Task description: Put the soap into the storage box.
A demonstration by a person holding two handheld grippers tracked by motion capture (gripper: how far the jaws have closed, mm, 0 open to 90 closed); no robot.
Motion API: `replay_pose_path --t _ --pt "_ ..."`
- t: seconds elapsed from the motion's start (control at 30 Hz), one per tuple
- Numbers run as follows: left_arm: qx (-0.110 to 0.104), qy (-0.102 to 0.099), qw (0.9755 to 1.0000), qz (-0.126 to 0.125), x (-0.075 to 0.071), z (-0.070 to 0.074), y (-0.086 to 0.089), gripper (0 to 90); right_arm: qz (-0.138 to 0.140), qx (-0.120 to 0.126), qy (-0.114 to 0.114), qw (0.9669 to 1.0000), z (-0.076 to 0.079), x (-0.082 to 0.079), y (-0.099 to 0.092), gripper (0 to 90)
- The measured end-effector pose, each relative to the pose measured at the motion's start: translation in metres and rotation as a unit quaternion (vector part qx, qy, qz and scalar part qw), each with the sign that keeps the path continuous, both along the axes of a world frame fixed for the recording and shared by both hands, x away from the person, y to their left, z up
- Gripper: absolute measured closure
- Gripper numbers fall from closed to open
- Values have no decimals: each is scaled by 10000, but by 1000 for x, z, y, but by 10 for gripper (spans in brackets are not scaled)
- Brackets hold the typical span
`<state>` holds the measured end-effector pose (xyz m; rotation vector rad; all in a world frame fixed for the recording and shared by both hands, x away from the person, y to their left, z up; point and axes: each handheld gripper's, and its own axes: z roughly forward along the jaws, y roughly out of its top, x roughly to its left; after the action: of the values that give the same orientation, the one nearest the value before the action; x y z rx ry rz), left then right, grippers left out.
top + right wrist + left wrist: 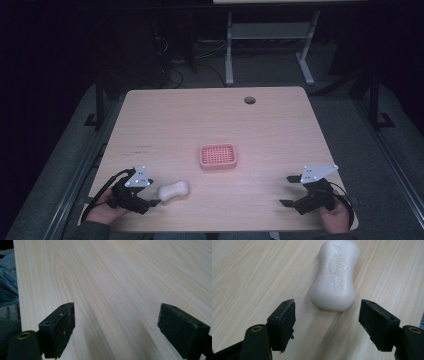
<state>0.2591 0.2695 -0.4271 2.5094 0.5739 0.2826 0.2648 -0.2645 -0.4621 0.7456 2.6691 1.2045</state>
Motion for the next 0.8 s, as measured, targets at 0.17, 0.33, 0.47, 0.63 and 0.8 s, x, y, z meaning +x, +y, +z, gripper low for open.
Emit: replay_pose_path --t 0.17,0.33,0.47,0.63,0.8 --pt "-28 -41 10000 -38 2 2 -4 291 -3 -7 12 10000 0 1 0 140" --pt "37 -61 9999 -112 4 1 -11 292 1 -4 18 10000 0 1 1 141" --pt "58 -56 9998 -171 6 1 -16 291 0 -9 32 10000 0 1 1 140" --pt "70 -58 9997 -242 8 1 -21 296 13 -10 34 10000 0 1 2 141" --pt "84 -18 9995 -306 9 1 -24 303 15 -10 38 10000 -1 1 2 140"
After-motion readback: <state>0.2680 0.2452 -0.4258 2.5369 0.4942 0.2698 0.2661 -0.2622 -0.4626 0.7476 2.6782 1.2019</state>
